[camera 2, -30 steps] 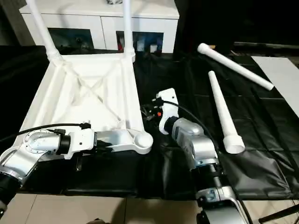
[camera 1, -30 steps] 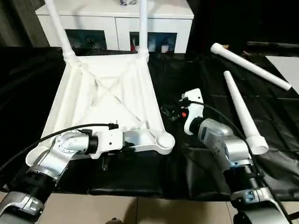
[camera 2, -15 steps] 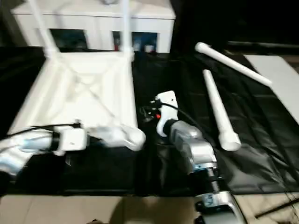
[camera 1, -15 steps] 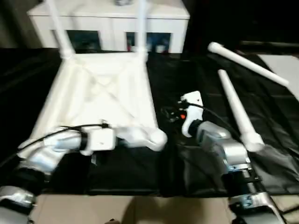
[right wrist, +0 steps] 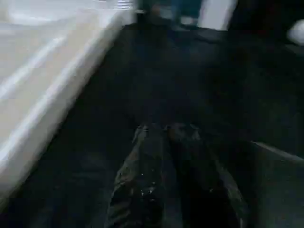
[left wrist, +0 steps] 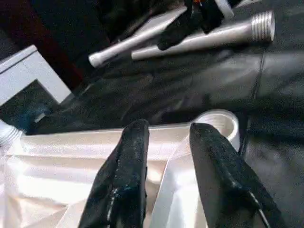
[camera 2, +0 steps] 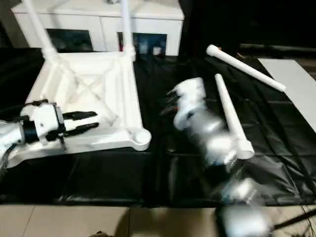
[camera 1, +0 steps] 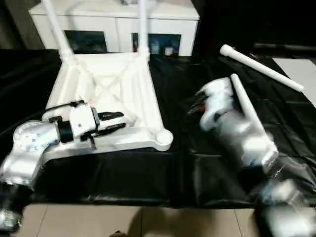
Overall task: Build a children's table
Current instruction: Rotate table base
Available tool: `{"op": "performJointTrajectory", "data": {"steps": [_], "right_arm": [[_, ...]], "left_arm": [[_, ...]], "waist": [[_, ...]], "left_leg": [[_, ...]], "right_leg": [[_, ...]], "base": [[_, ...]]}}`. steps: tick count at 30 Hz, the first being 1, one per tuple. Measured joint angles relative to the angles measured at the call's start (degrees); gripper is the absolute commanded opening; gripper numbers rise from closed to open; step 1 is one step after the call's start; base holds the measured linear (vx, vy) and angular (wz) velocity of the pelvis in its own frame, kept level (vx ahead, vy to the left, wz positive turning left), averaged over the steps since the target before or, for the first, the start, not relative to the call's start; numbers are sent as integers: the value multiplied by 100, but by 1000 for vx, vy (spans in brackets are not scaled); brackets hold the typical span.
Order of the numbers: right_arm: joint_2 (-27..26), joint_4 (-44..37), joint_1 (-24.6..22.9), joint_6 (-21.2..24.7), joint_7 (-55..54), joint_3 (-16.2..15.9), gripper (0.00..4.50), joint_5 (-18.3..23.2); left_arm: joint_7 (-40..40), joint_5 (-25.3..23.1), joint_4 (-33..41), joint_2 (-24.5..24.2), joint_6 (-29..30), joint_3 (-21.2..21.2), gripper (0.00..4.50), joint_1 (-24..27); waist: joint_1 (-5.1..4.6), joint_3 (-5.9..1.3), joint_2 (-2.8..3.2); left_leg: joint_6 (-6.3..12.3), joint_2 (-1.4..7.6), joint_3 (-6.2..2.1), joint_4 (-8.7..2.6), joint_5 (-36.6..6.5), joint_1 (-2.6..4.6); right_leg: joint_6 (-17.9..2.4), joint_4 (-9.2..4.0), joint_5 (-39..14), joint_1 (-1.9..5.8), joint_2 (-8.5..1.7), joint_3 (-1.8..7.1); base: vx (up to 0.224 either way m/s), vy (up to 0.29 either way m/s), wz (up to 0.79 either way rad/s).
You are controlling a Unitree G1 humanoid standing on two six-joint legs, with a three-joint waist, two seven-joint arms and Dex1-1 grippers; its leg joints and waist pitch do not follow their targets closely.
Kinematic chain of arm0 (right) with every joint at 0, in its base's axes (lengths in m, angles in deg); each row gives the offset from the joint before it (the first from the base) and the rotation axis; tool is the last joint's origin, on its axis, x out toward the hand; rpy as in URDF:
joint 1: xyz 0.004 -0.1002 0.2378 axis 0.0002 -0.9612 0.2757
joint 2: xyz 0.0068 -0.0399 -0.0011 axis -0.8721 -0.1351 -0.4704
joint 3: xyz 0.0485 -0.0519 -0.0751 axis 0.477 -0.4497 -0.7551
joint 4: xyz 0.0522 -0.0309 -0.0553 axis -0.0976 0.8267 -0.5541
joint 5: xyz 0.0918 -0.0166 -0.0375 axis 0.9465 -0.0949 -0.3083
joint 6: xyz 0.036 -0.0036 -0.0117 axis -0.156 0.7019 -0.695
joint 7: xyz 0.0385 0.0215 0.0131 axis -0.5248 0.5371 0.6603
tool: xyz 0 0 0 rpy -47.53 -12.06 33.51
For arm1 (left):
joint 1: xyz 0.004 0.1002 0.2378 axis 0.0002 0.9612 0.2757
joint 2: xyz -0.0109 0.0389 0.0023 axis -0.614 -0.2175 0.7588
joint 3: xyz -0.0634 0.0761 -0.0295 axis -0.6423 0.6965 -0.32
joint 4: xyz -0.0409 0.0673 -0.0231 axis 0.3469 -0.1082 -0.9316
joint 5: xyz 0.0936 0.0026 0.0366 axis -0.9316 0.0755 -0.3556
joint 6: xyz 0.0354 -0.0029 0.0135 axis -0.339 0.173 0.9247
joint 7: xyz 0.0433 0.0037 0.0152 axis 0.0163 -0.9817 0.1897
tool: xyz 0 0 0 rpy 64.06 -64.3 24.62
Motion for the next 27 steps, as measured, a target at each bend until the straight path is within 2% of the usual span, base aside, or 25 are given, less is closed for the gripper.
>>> {"op": "performJointTrajectory", "data": {"steps": [3,5,7,8,11,17,27], "right_arm": [[145,648,279,-107,-68,18,95,-116],[405,1609,710,-262,-71,-10,110,-211],[597,2235,1026,-381,-77,-84,115,-390],[642,2472,1134,-459,-90,-141,132,-489],[755,2916,1205,-551,-196,-192,151,-680],[942,3619,1242,-684,-540,-200,151,-872],[1198,4006,1457,-692,-878,-175,151,-1053]], "left_arm": [[26,113,238,139,393,74,215,-69],[259,124,347,439,766,259,230,-284],[503,115,601,676,1128,409,235,-435],[606,75,724,724,1326,452,245,-478],[771,56,978,846,1770,579,266,-511],[903,26,1295,919,2333,794,266,-377],[829,128,1864,609,3003,796,266,-115]], "waist": [[-21,5,11],[-33,20,36],[-38,22,40],[-46,21,39],[-108,20,41],[-91,22,43],[-85,22,44]], "left_leg": [[-5,4,-2,1,3,16],[-6,4,-1,10,3,4],[-5,5,0,16,3,3],[-5,8,-3,21,3,1],[4,14,-3,24,0,-11],[20,37,0,50,3,-67],[20,46,-1,77,5,-70]], "right_leg": [[0,14,0,5,5,2],[-11,14,9,2,3,1],[-12,13,9,3,3,1],[-12,13,9,3,6,-1],[-15,7,6,-3,15,-1],[-19,12,4,-36,31,-17],[-27,18,17,-31,34,-18]], "base": [[0,0,0],[0,0,0],[0,0,0],[0,0,0],[0,0,0],[0,0,0],[0,0,0]]}}
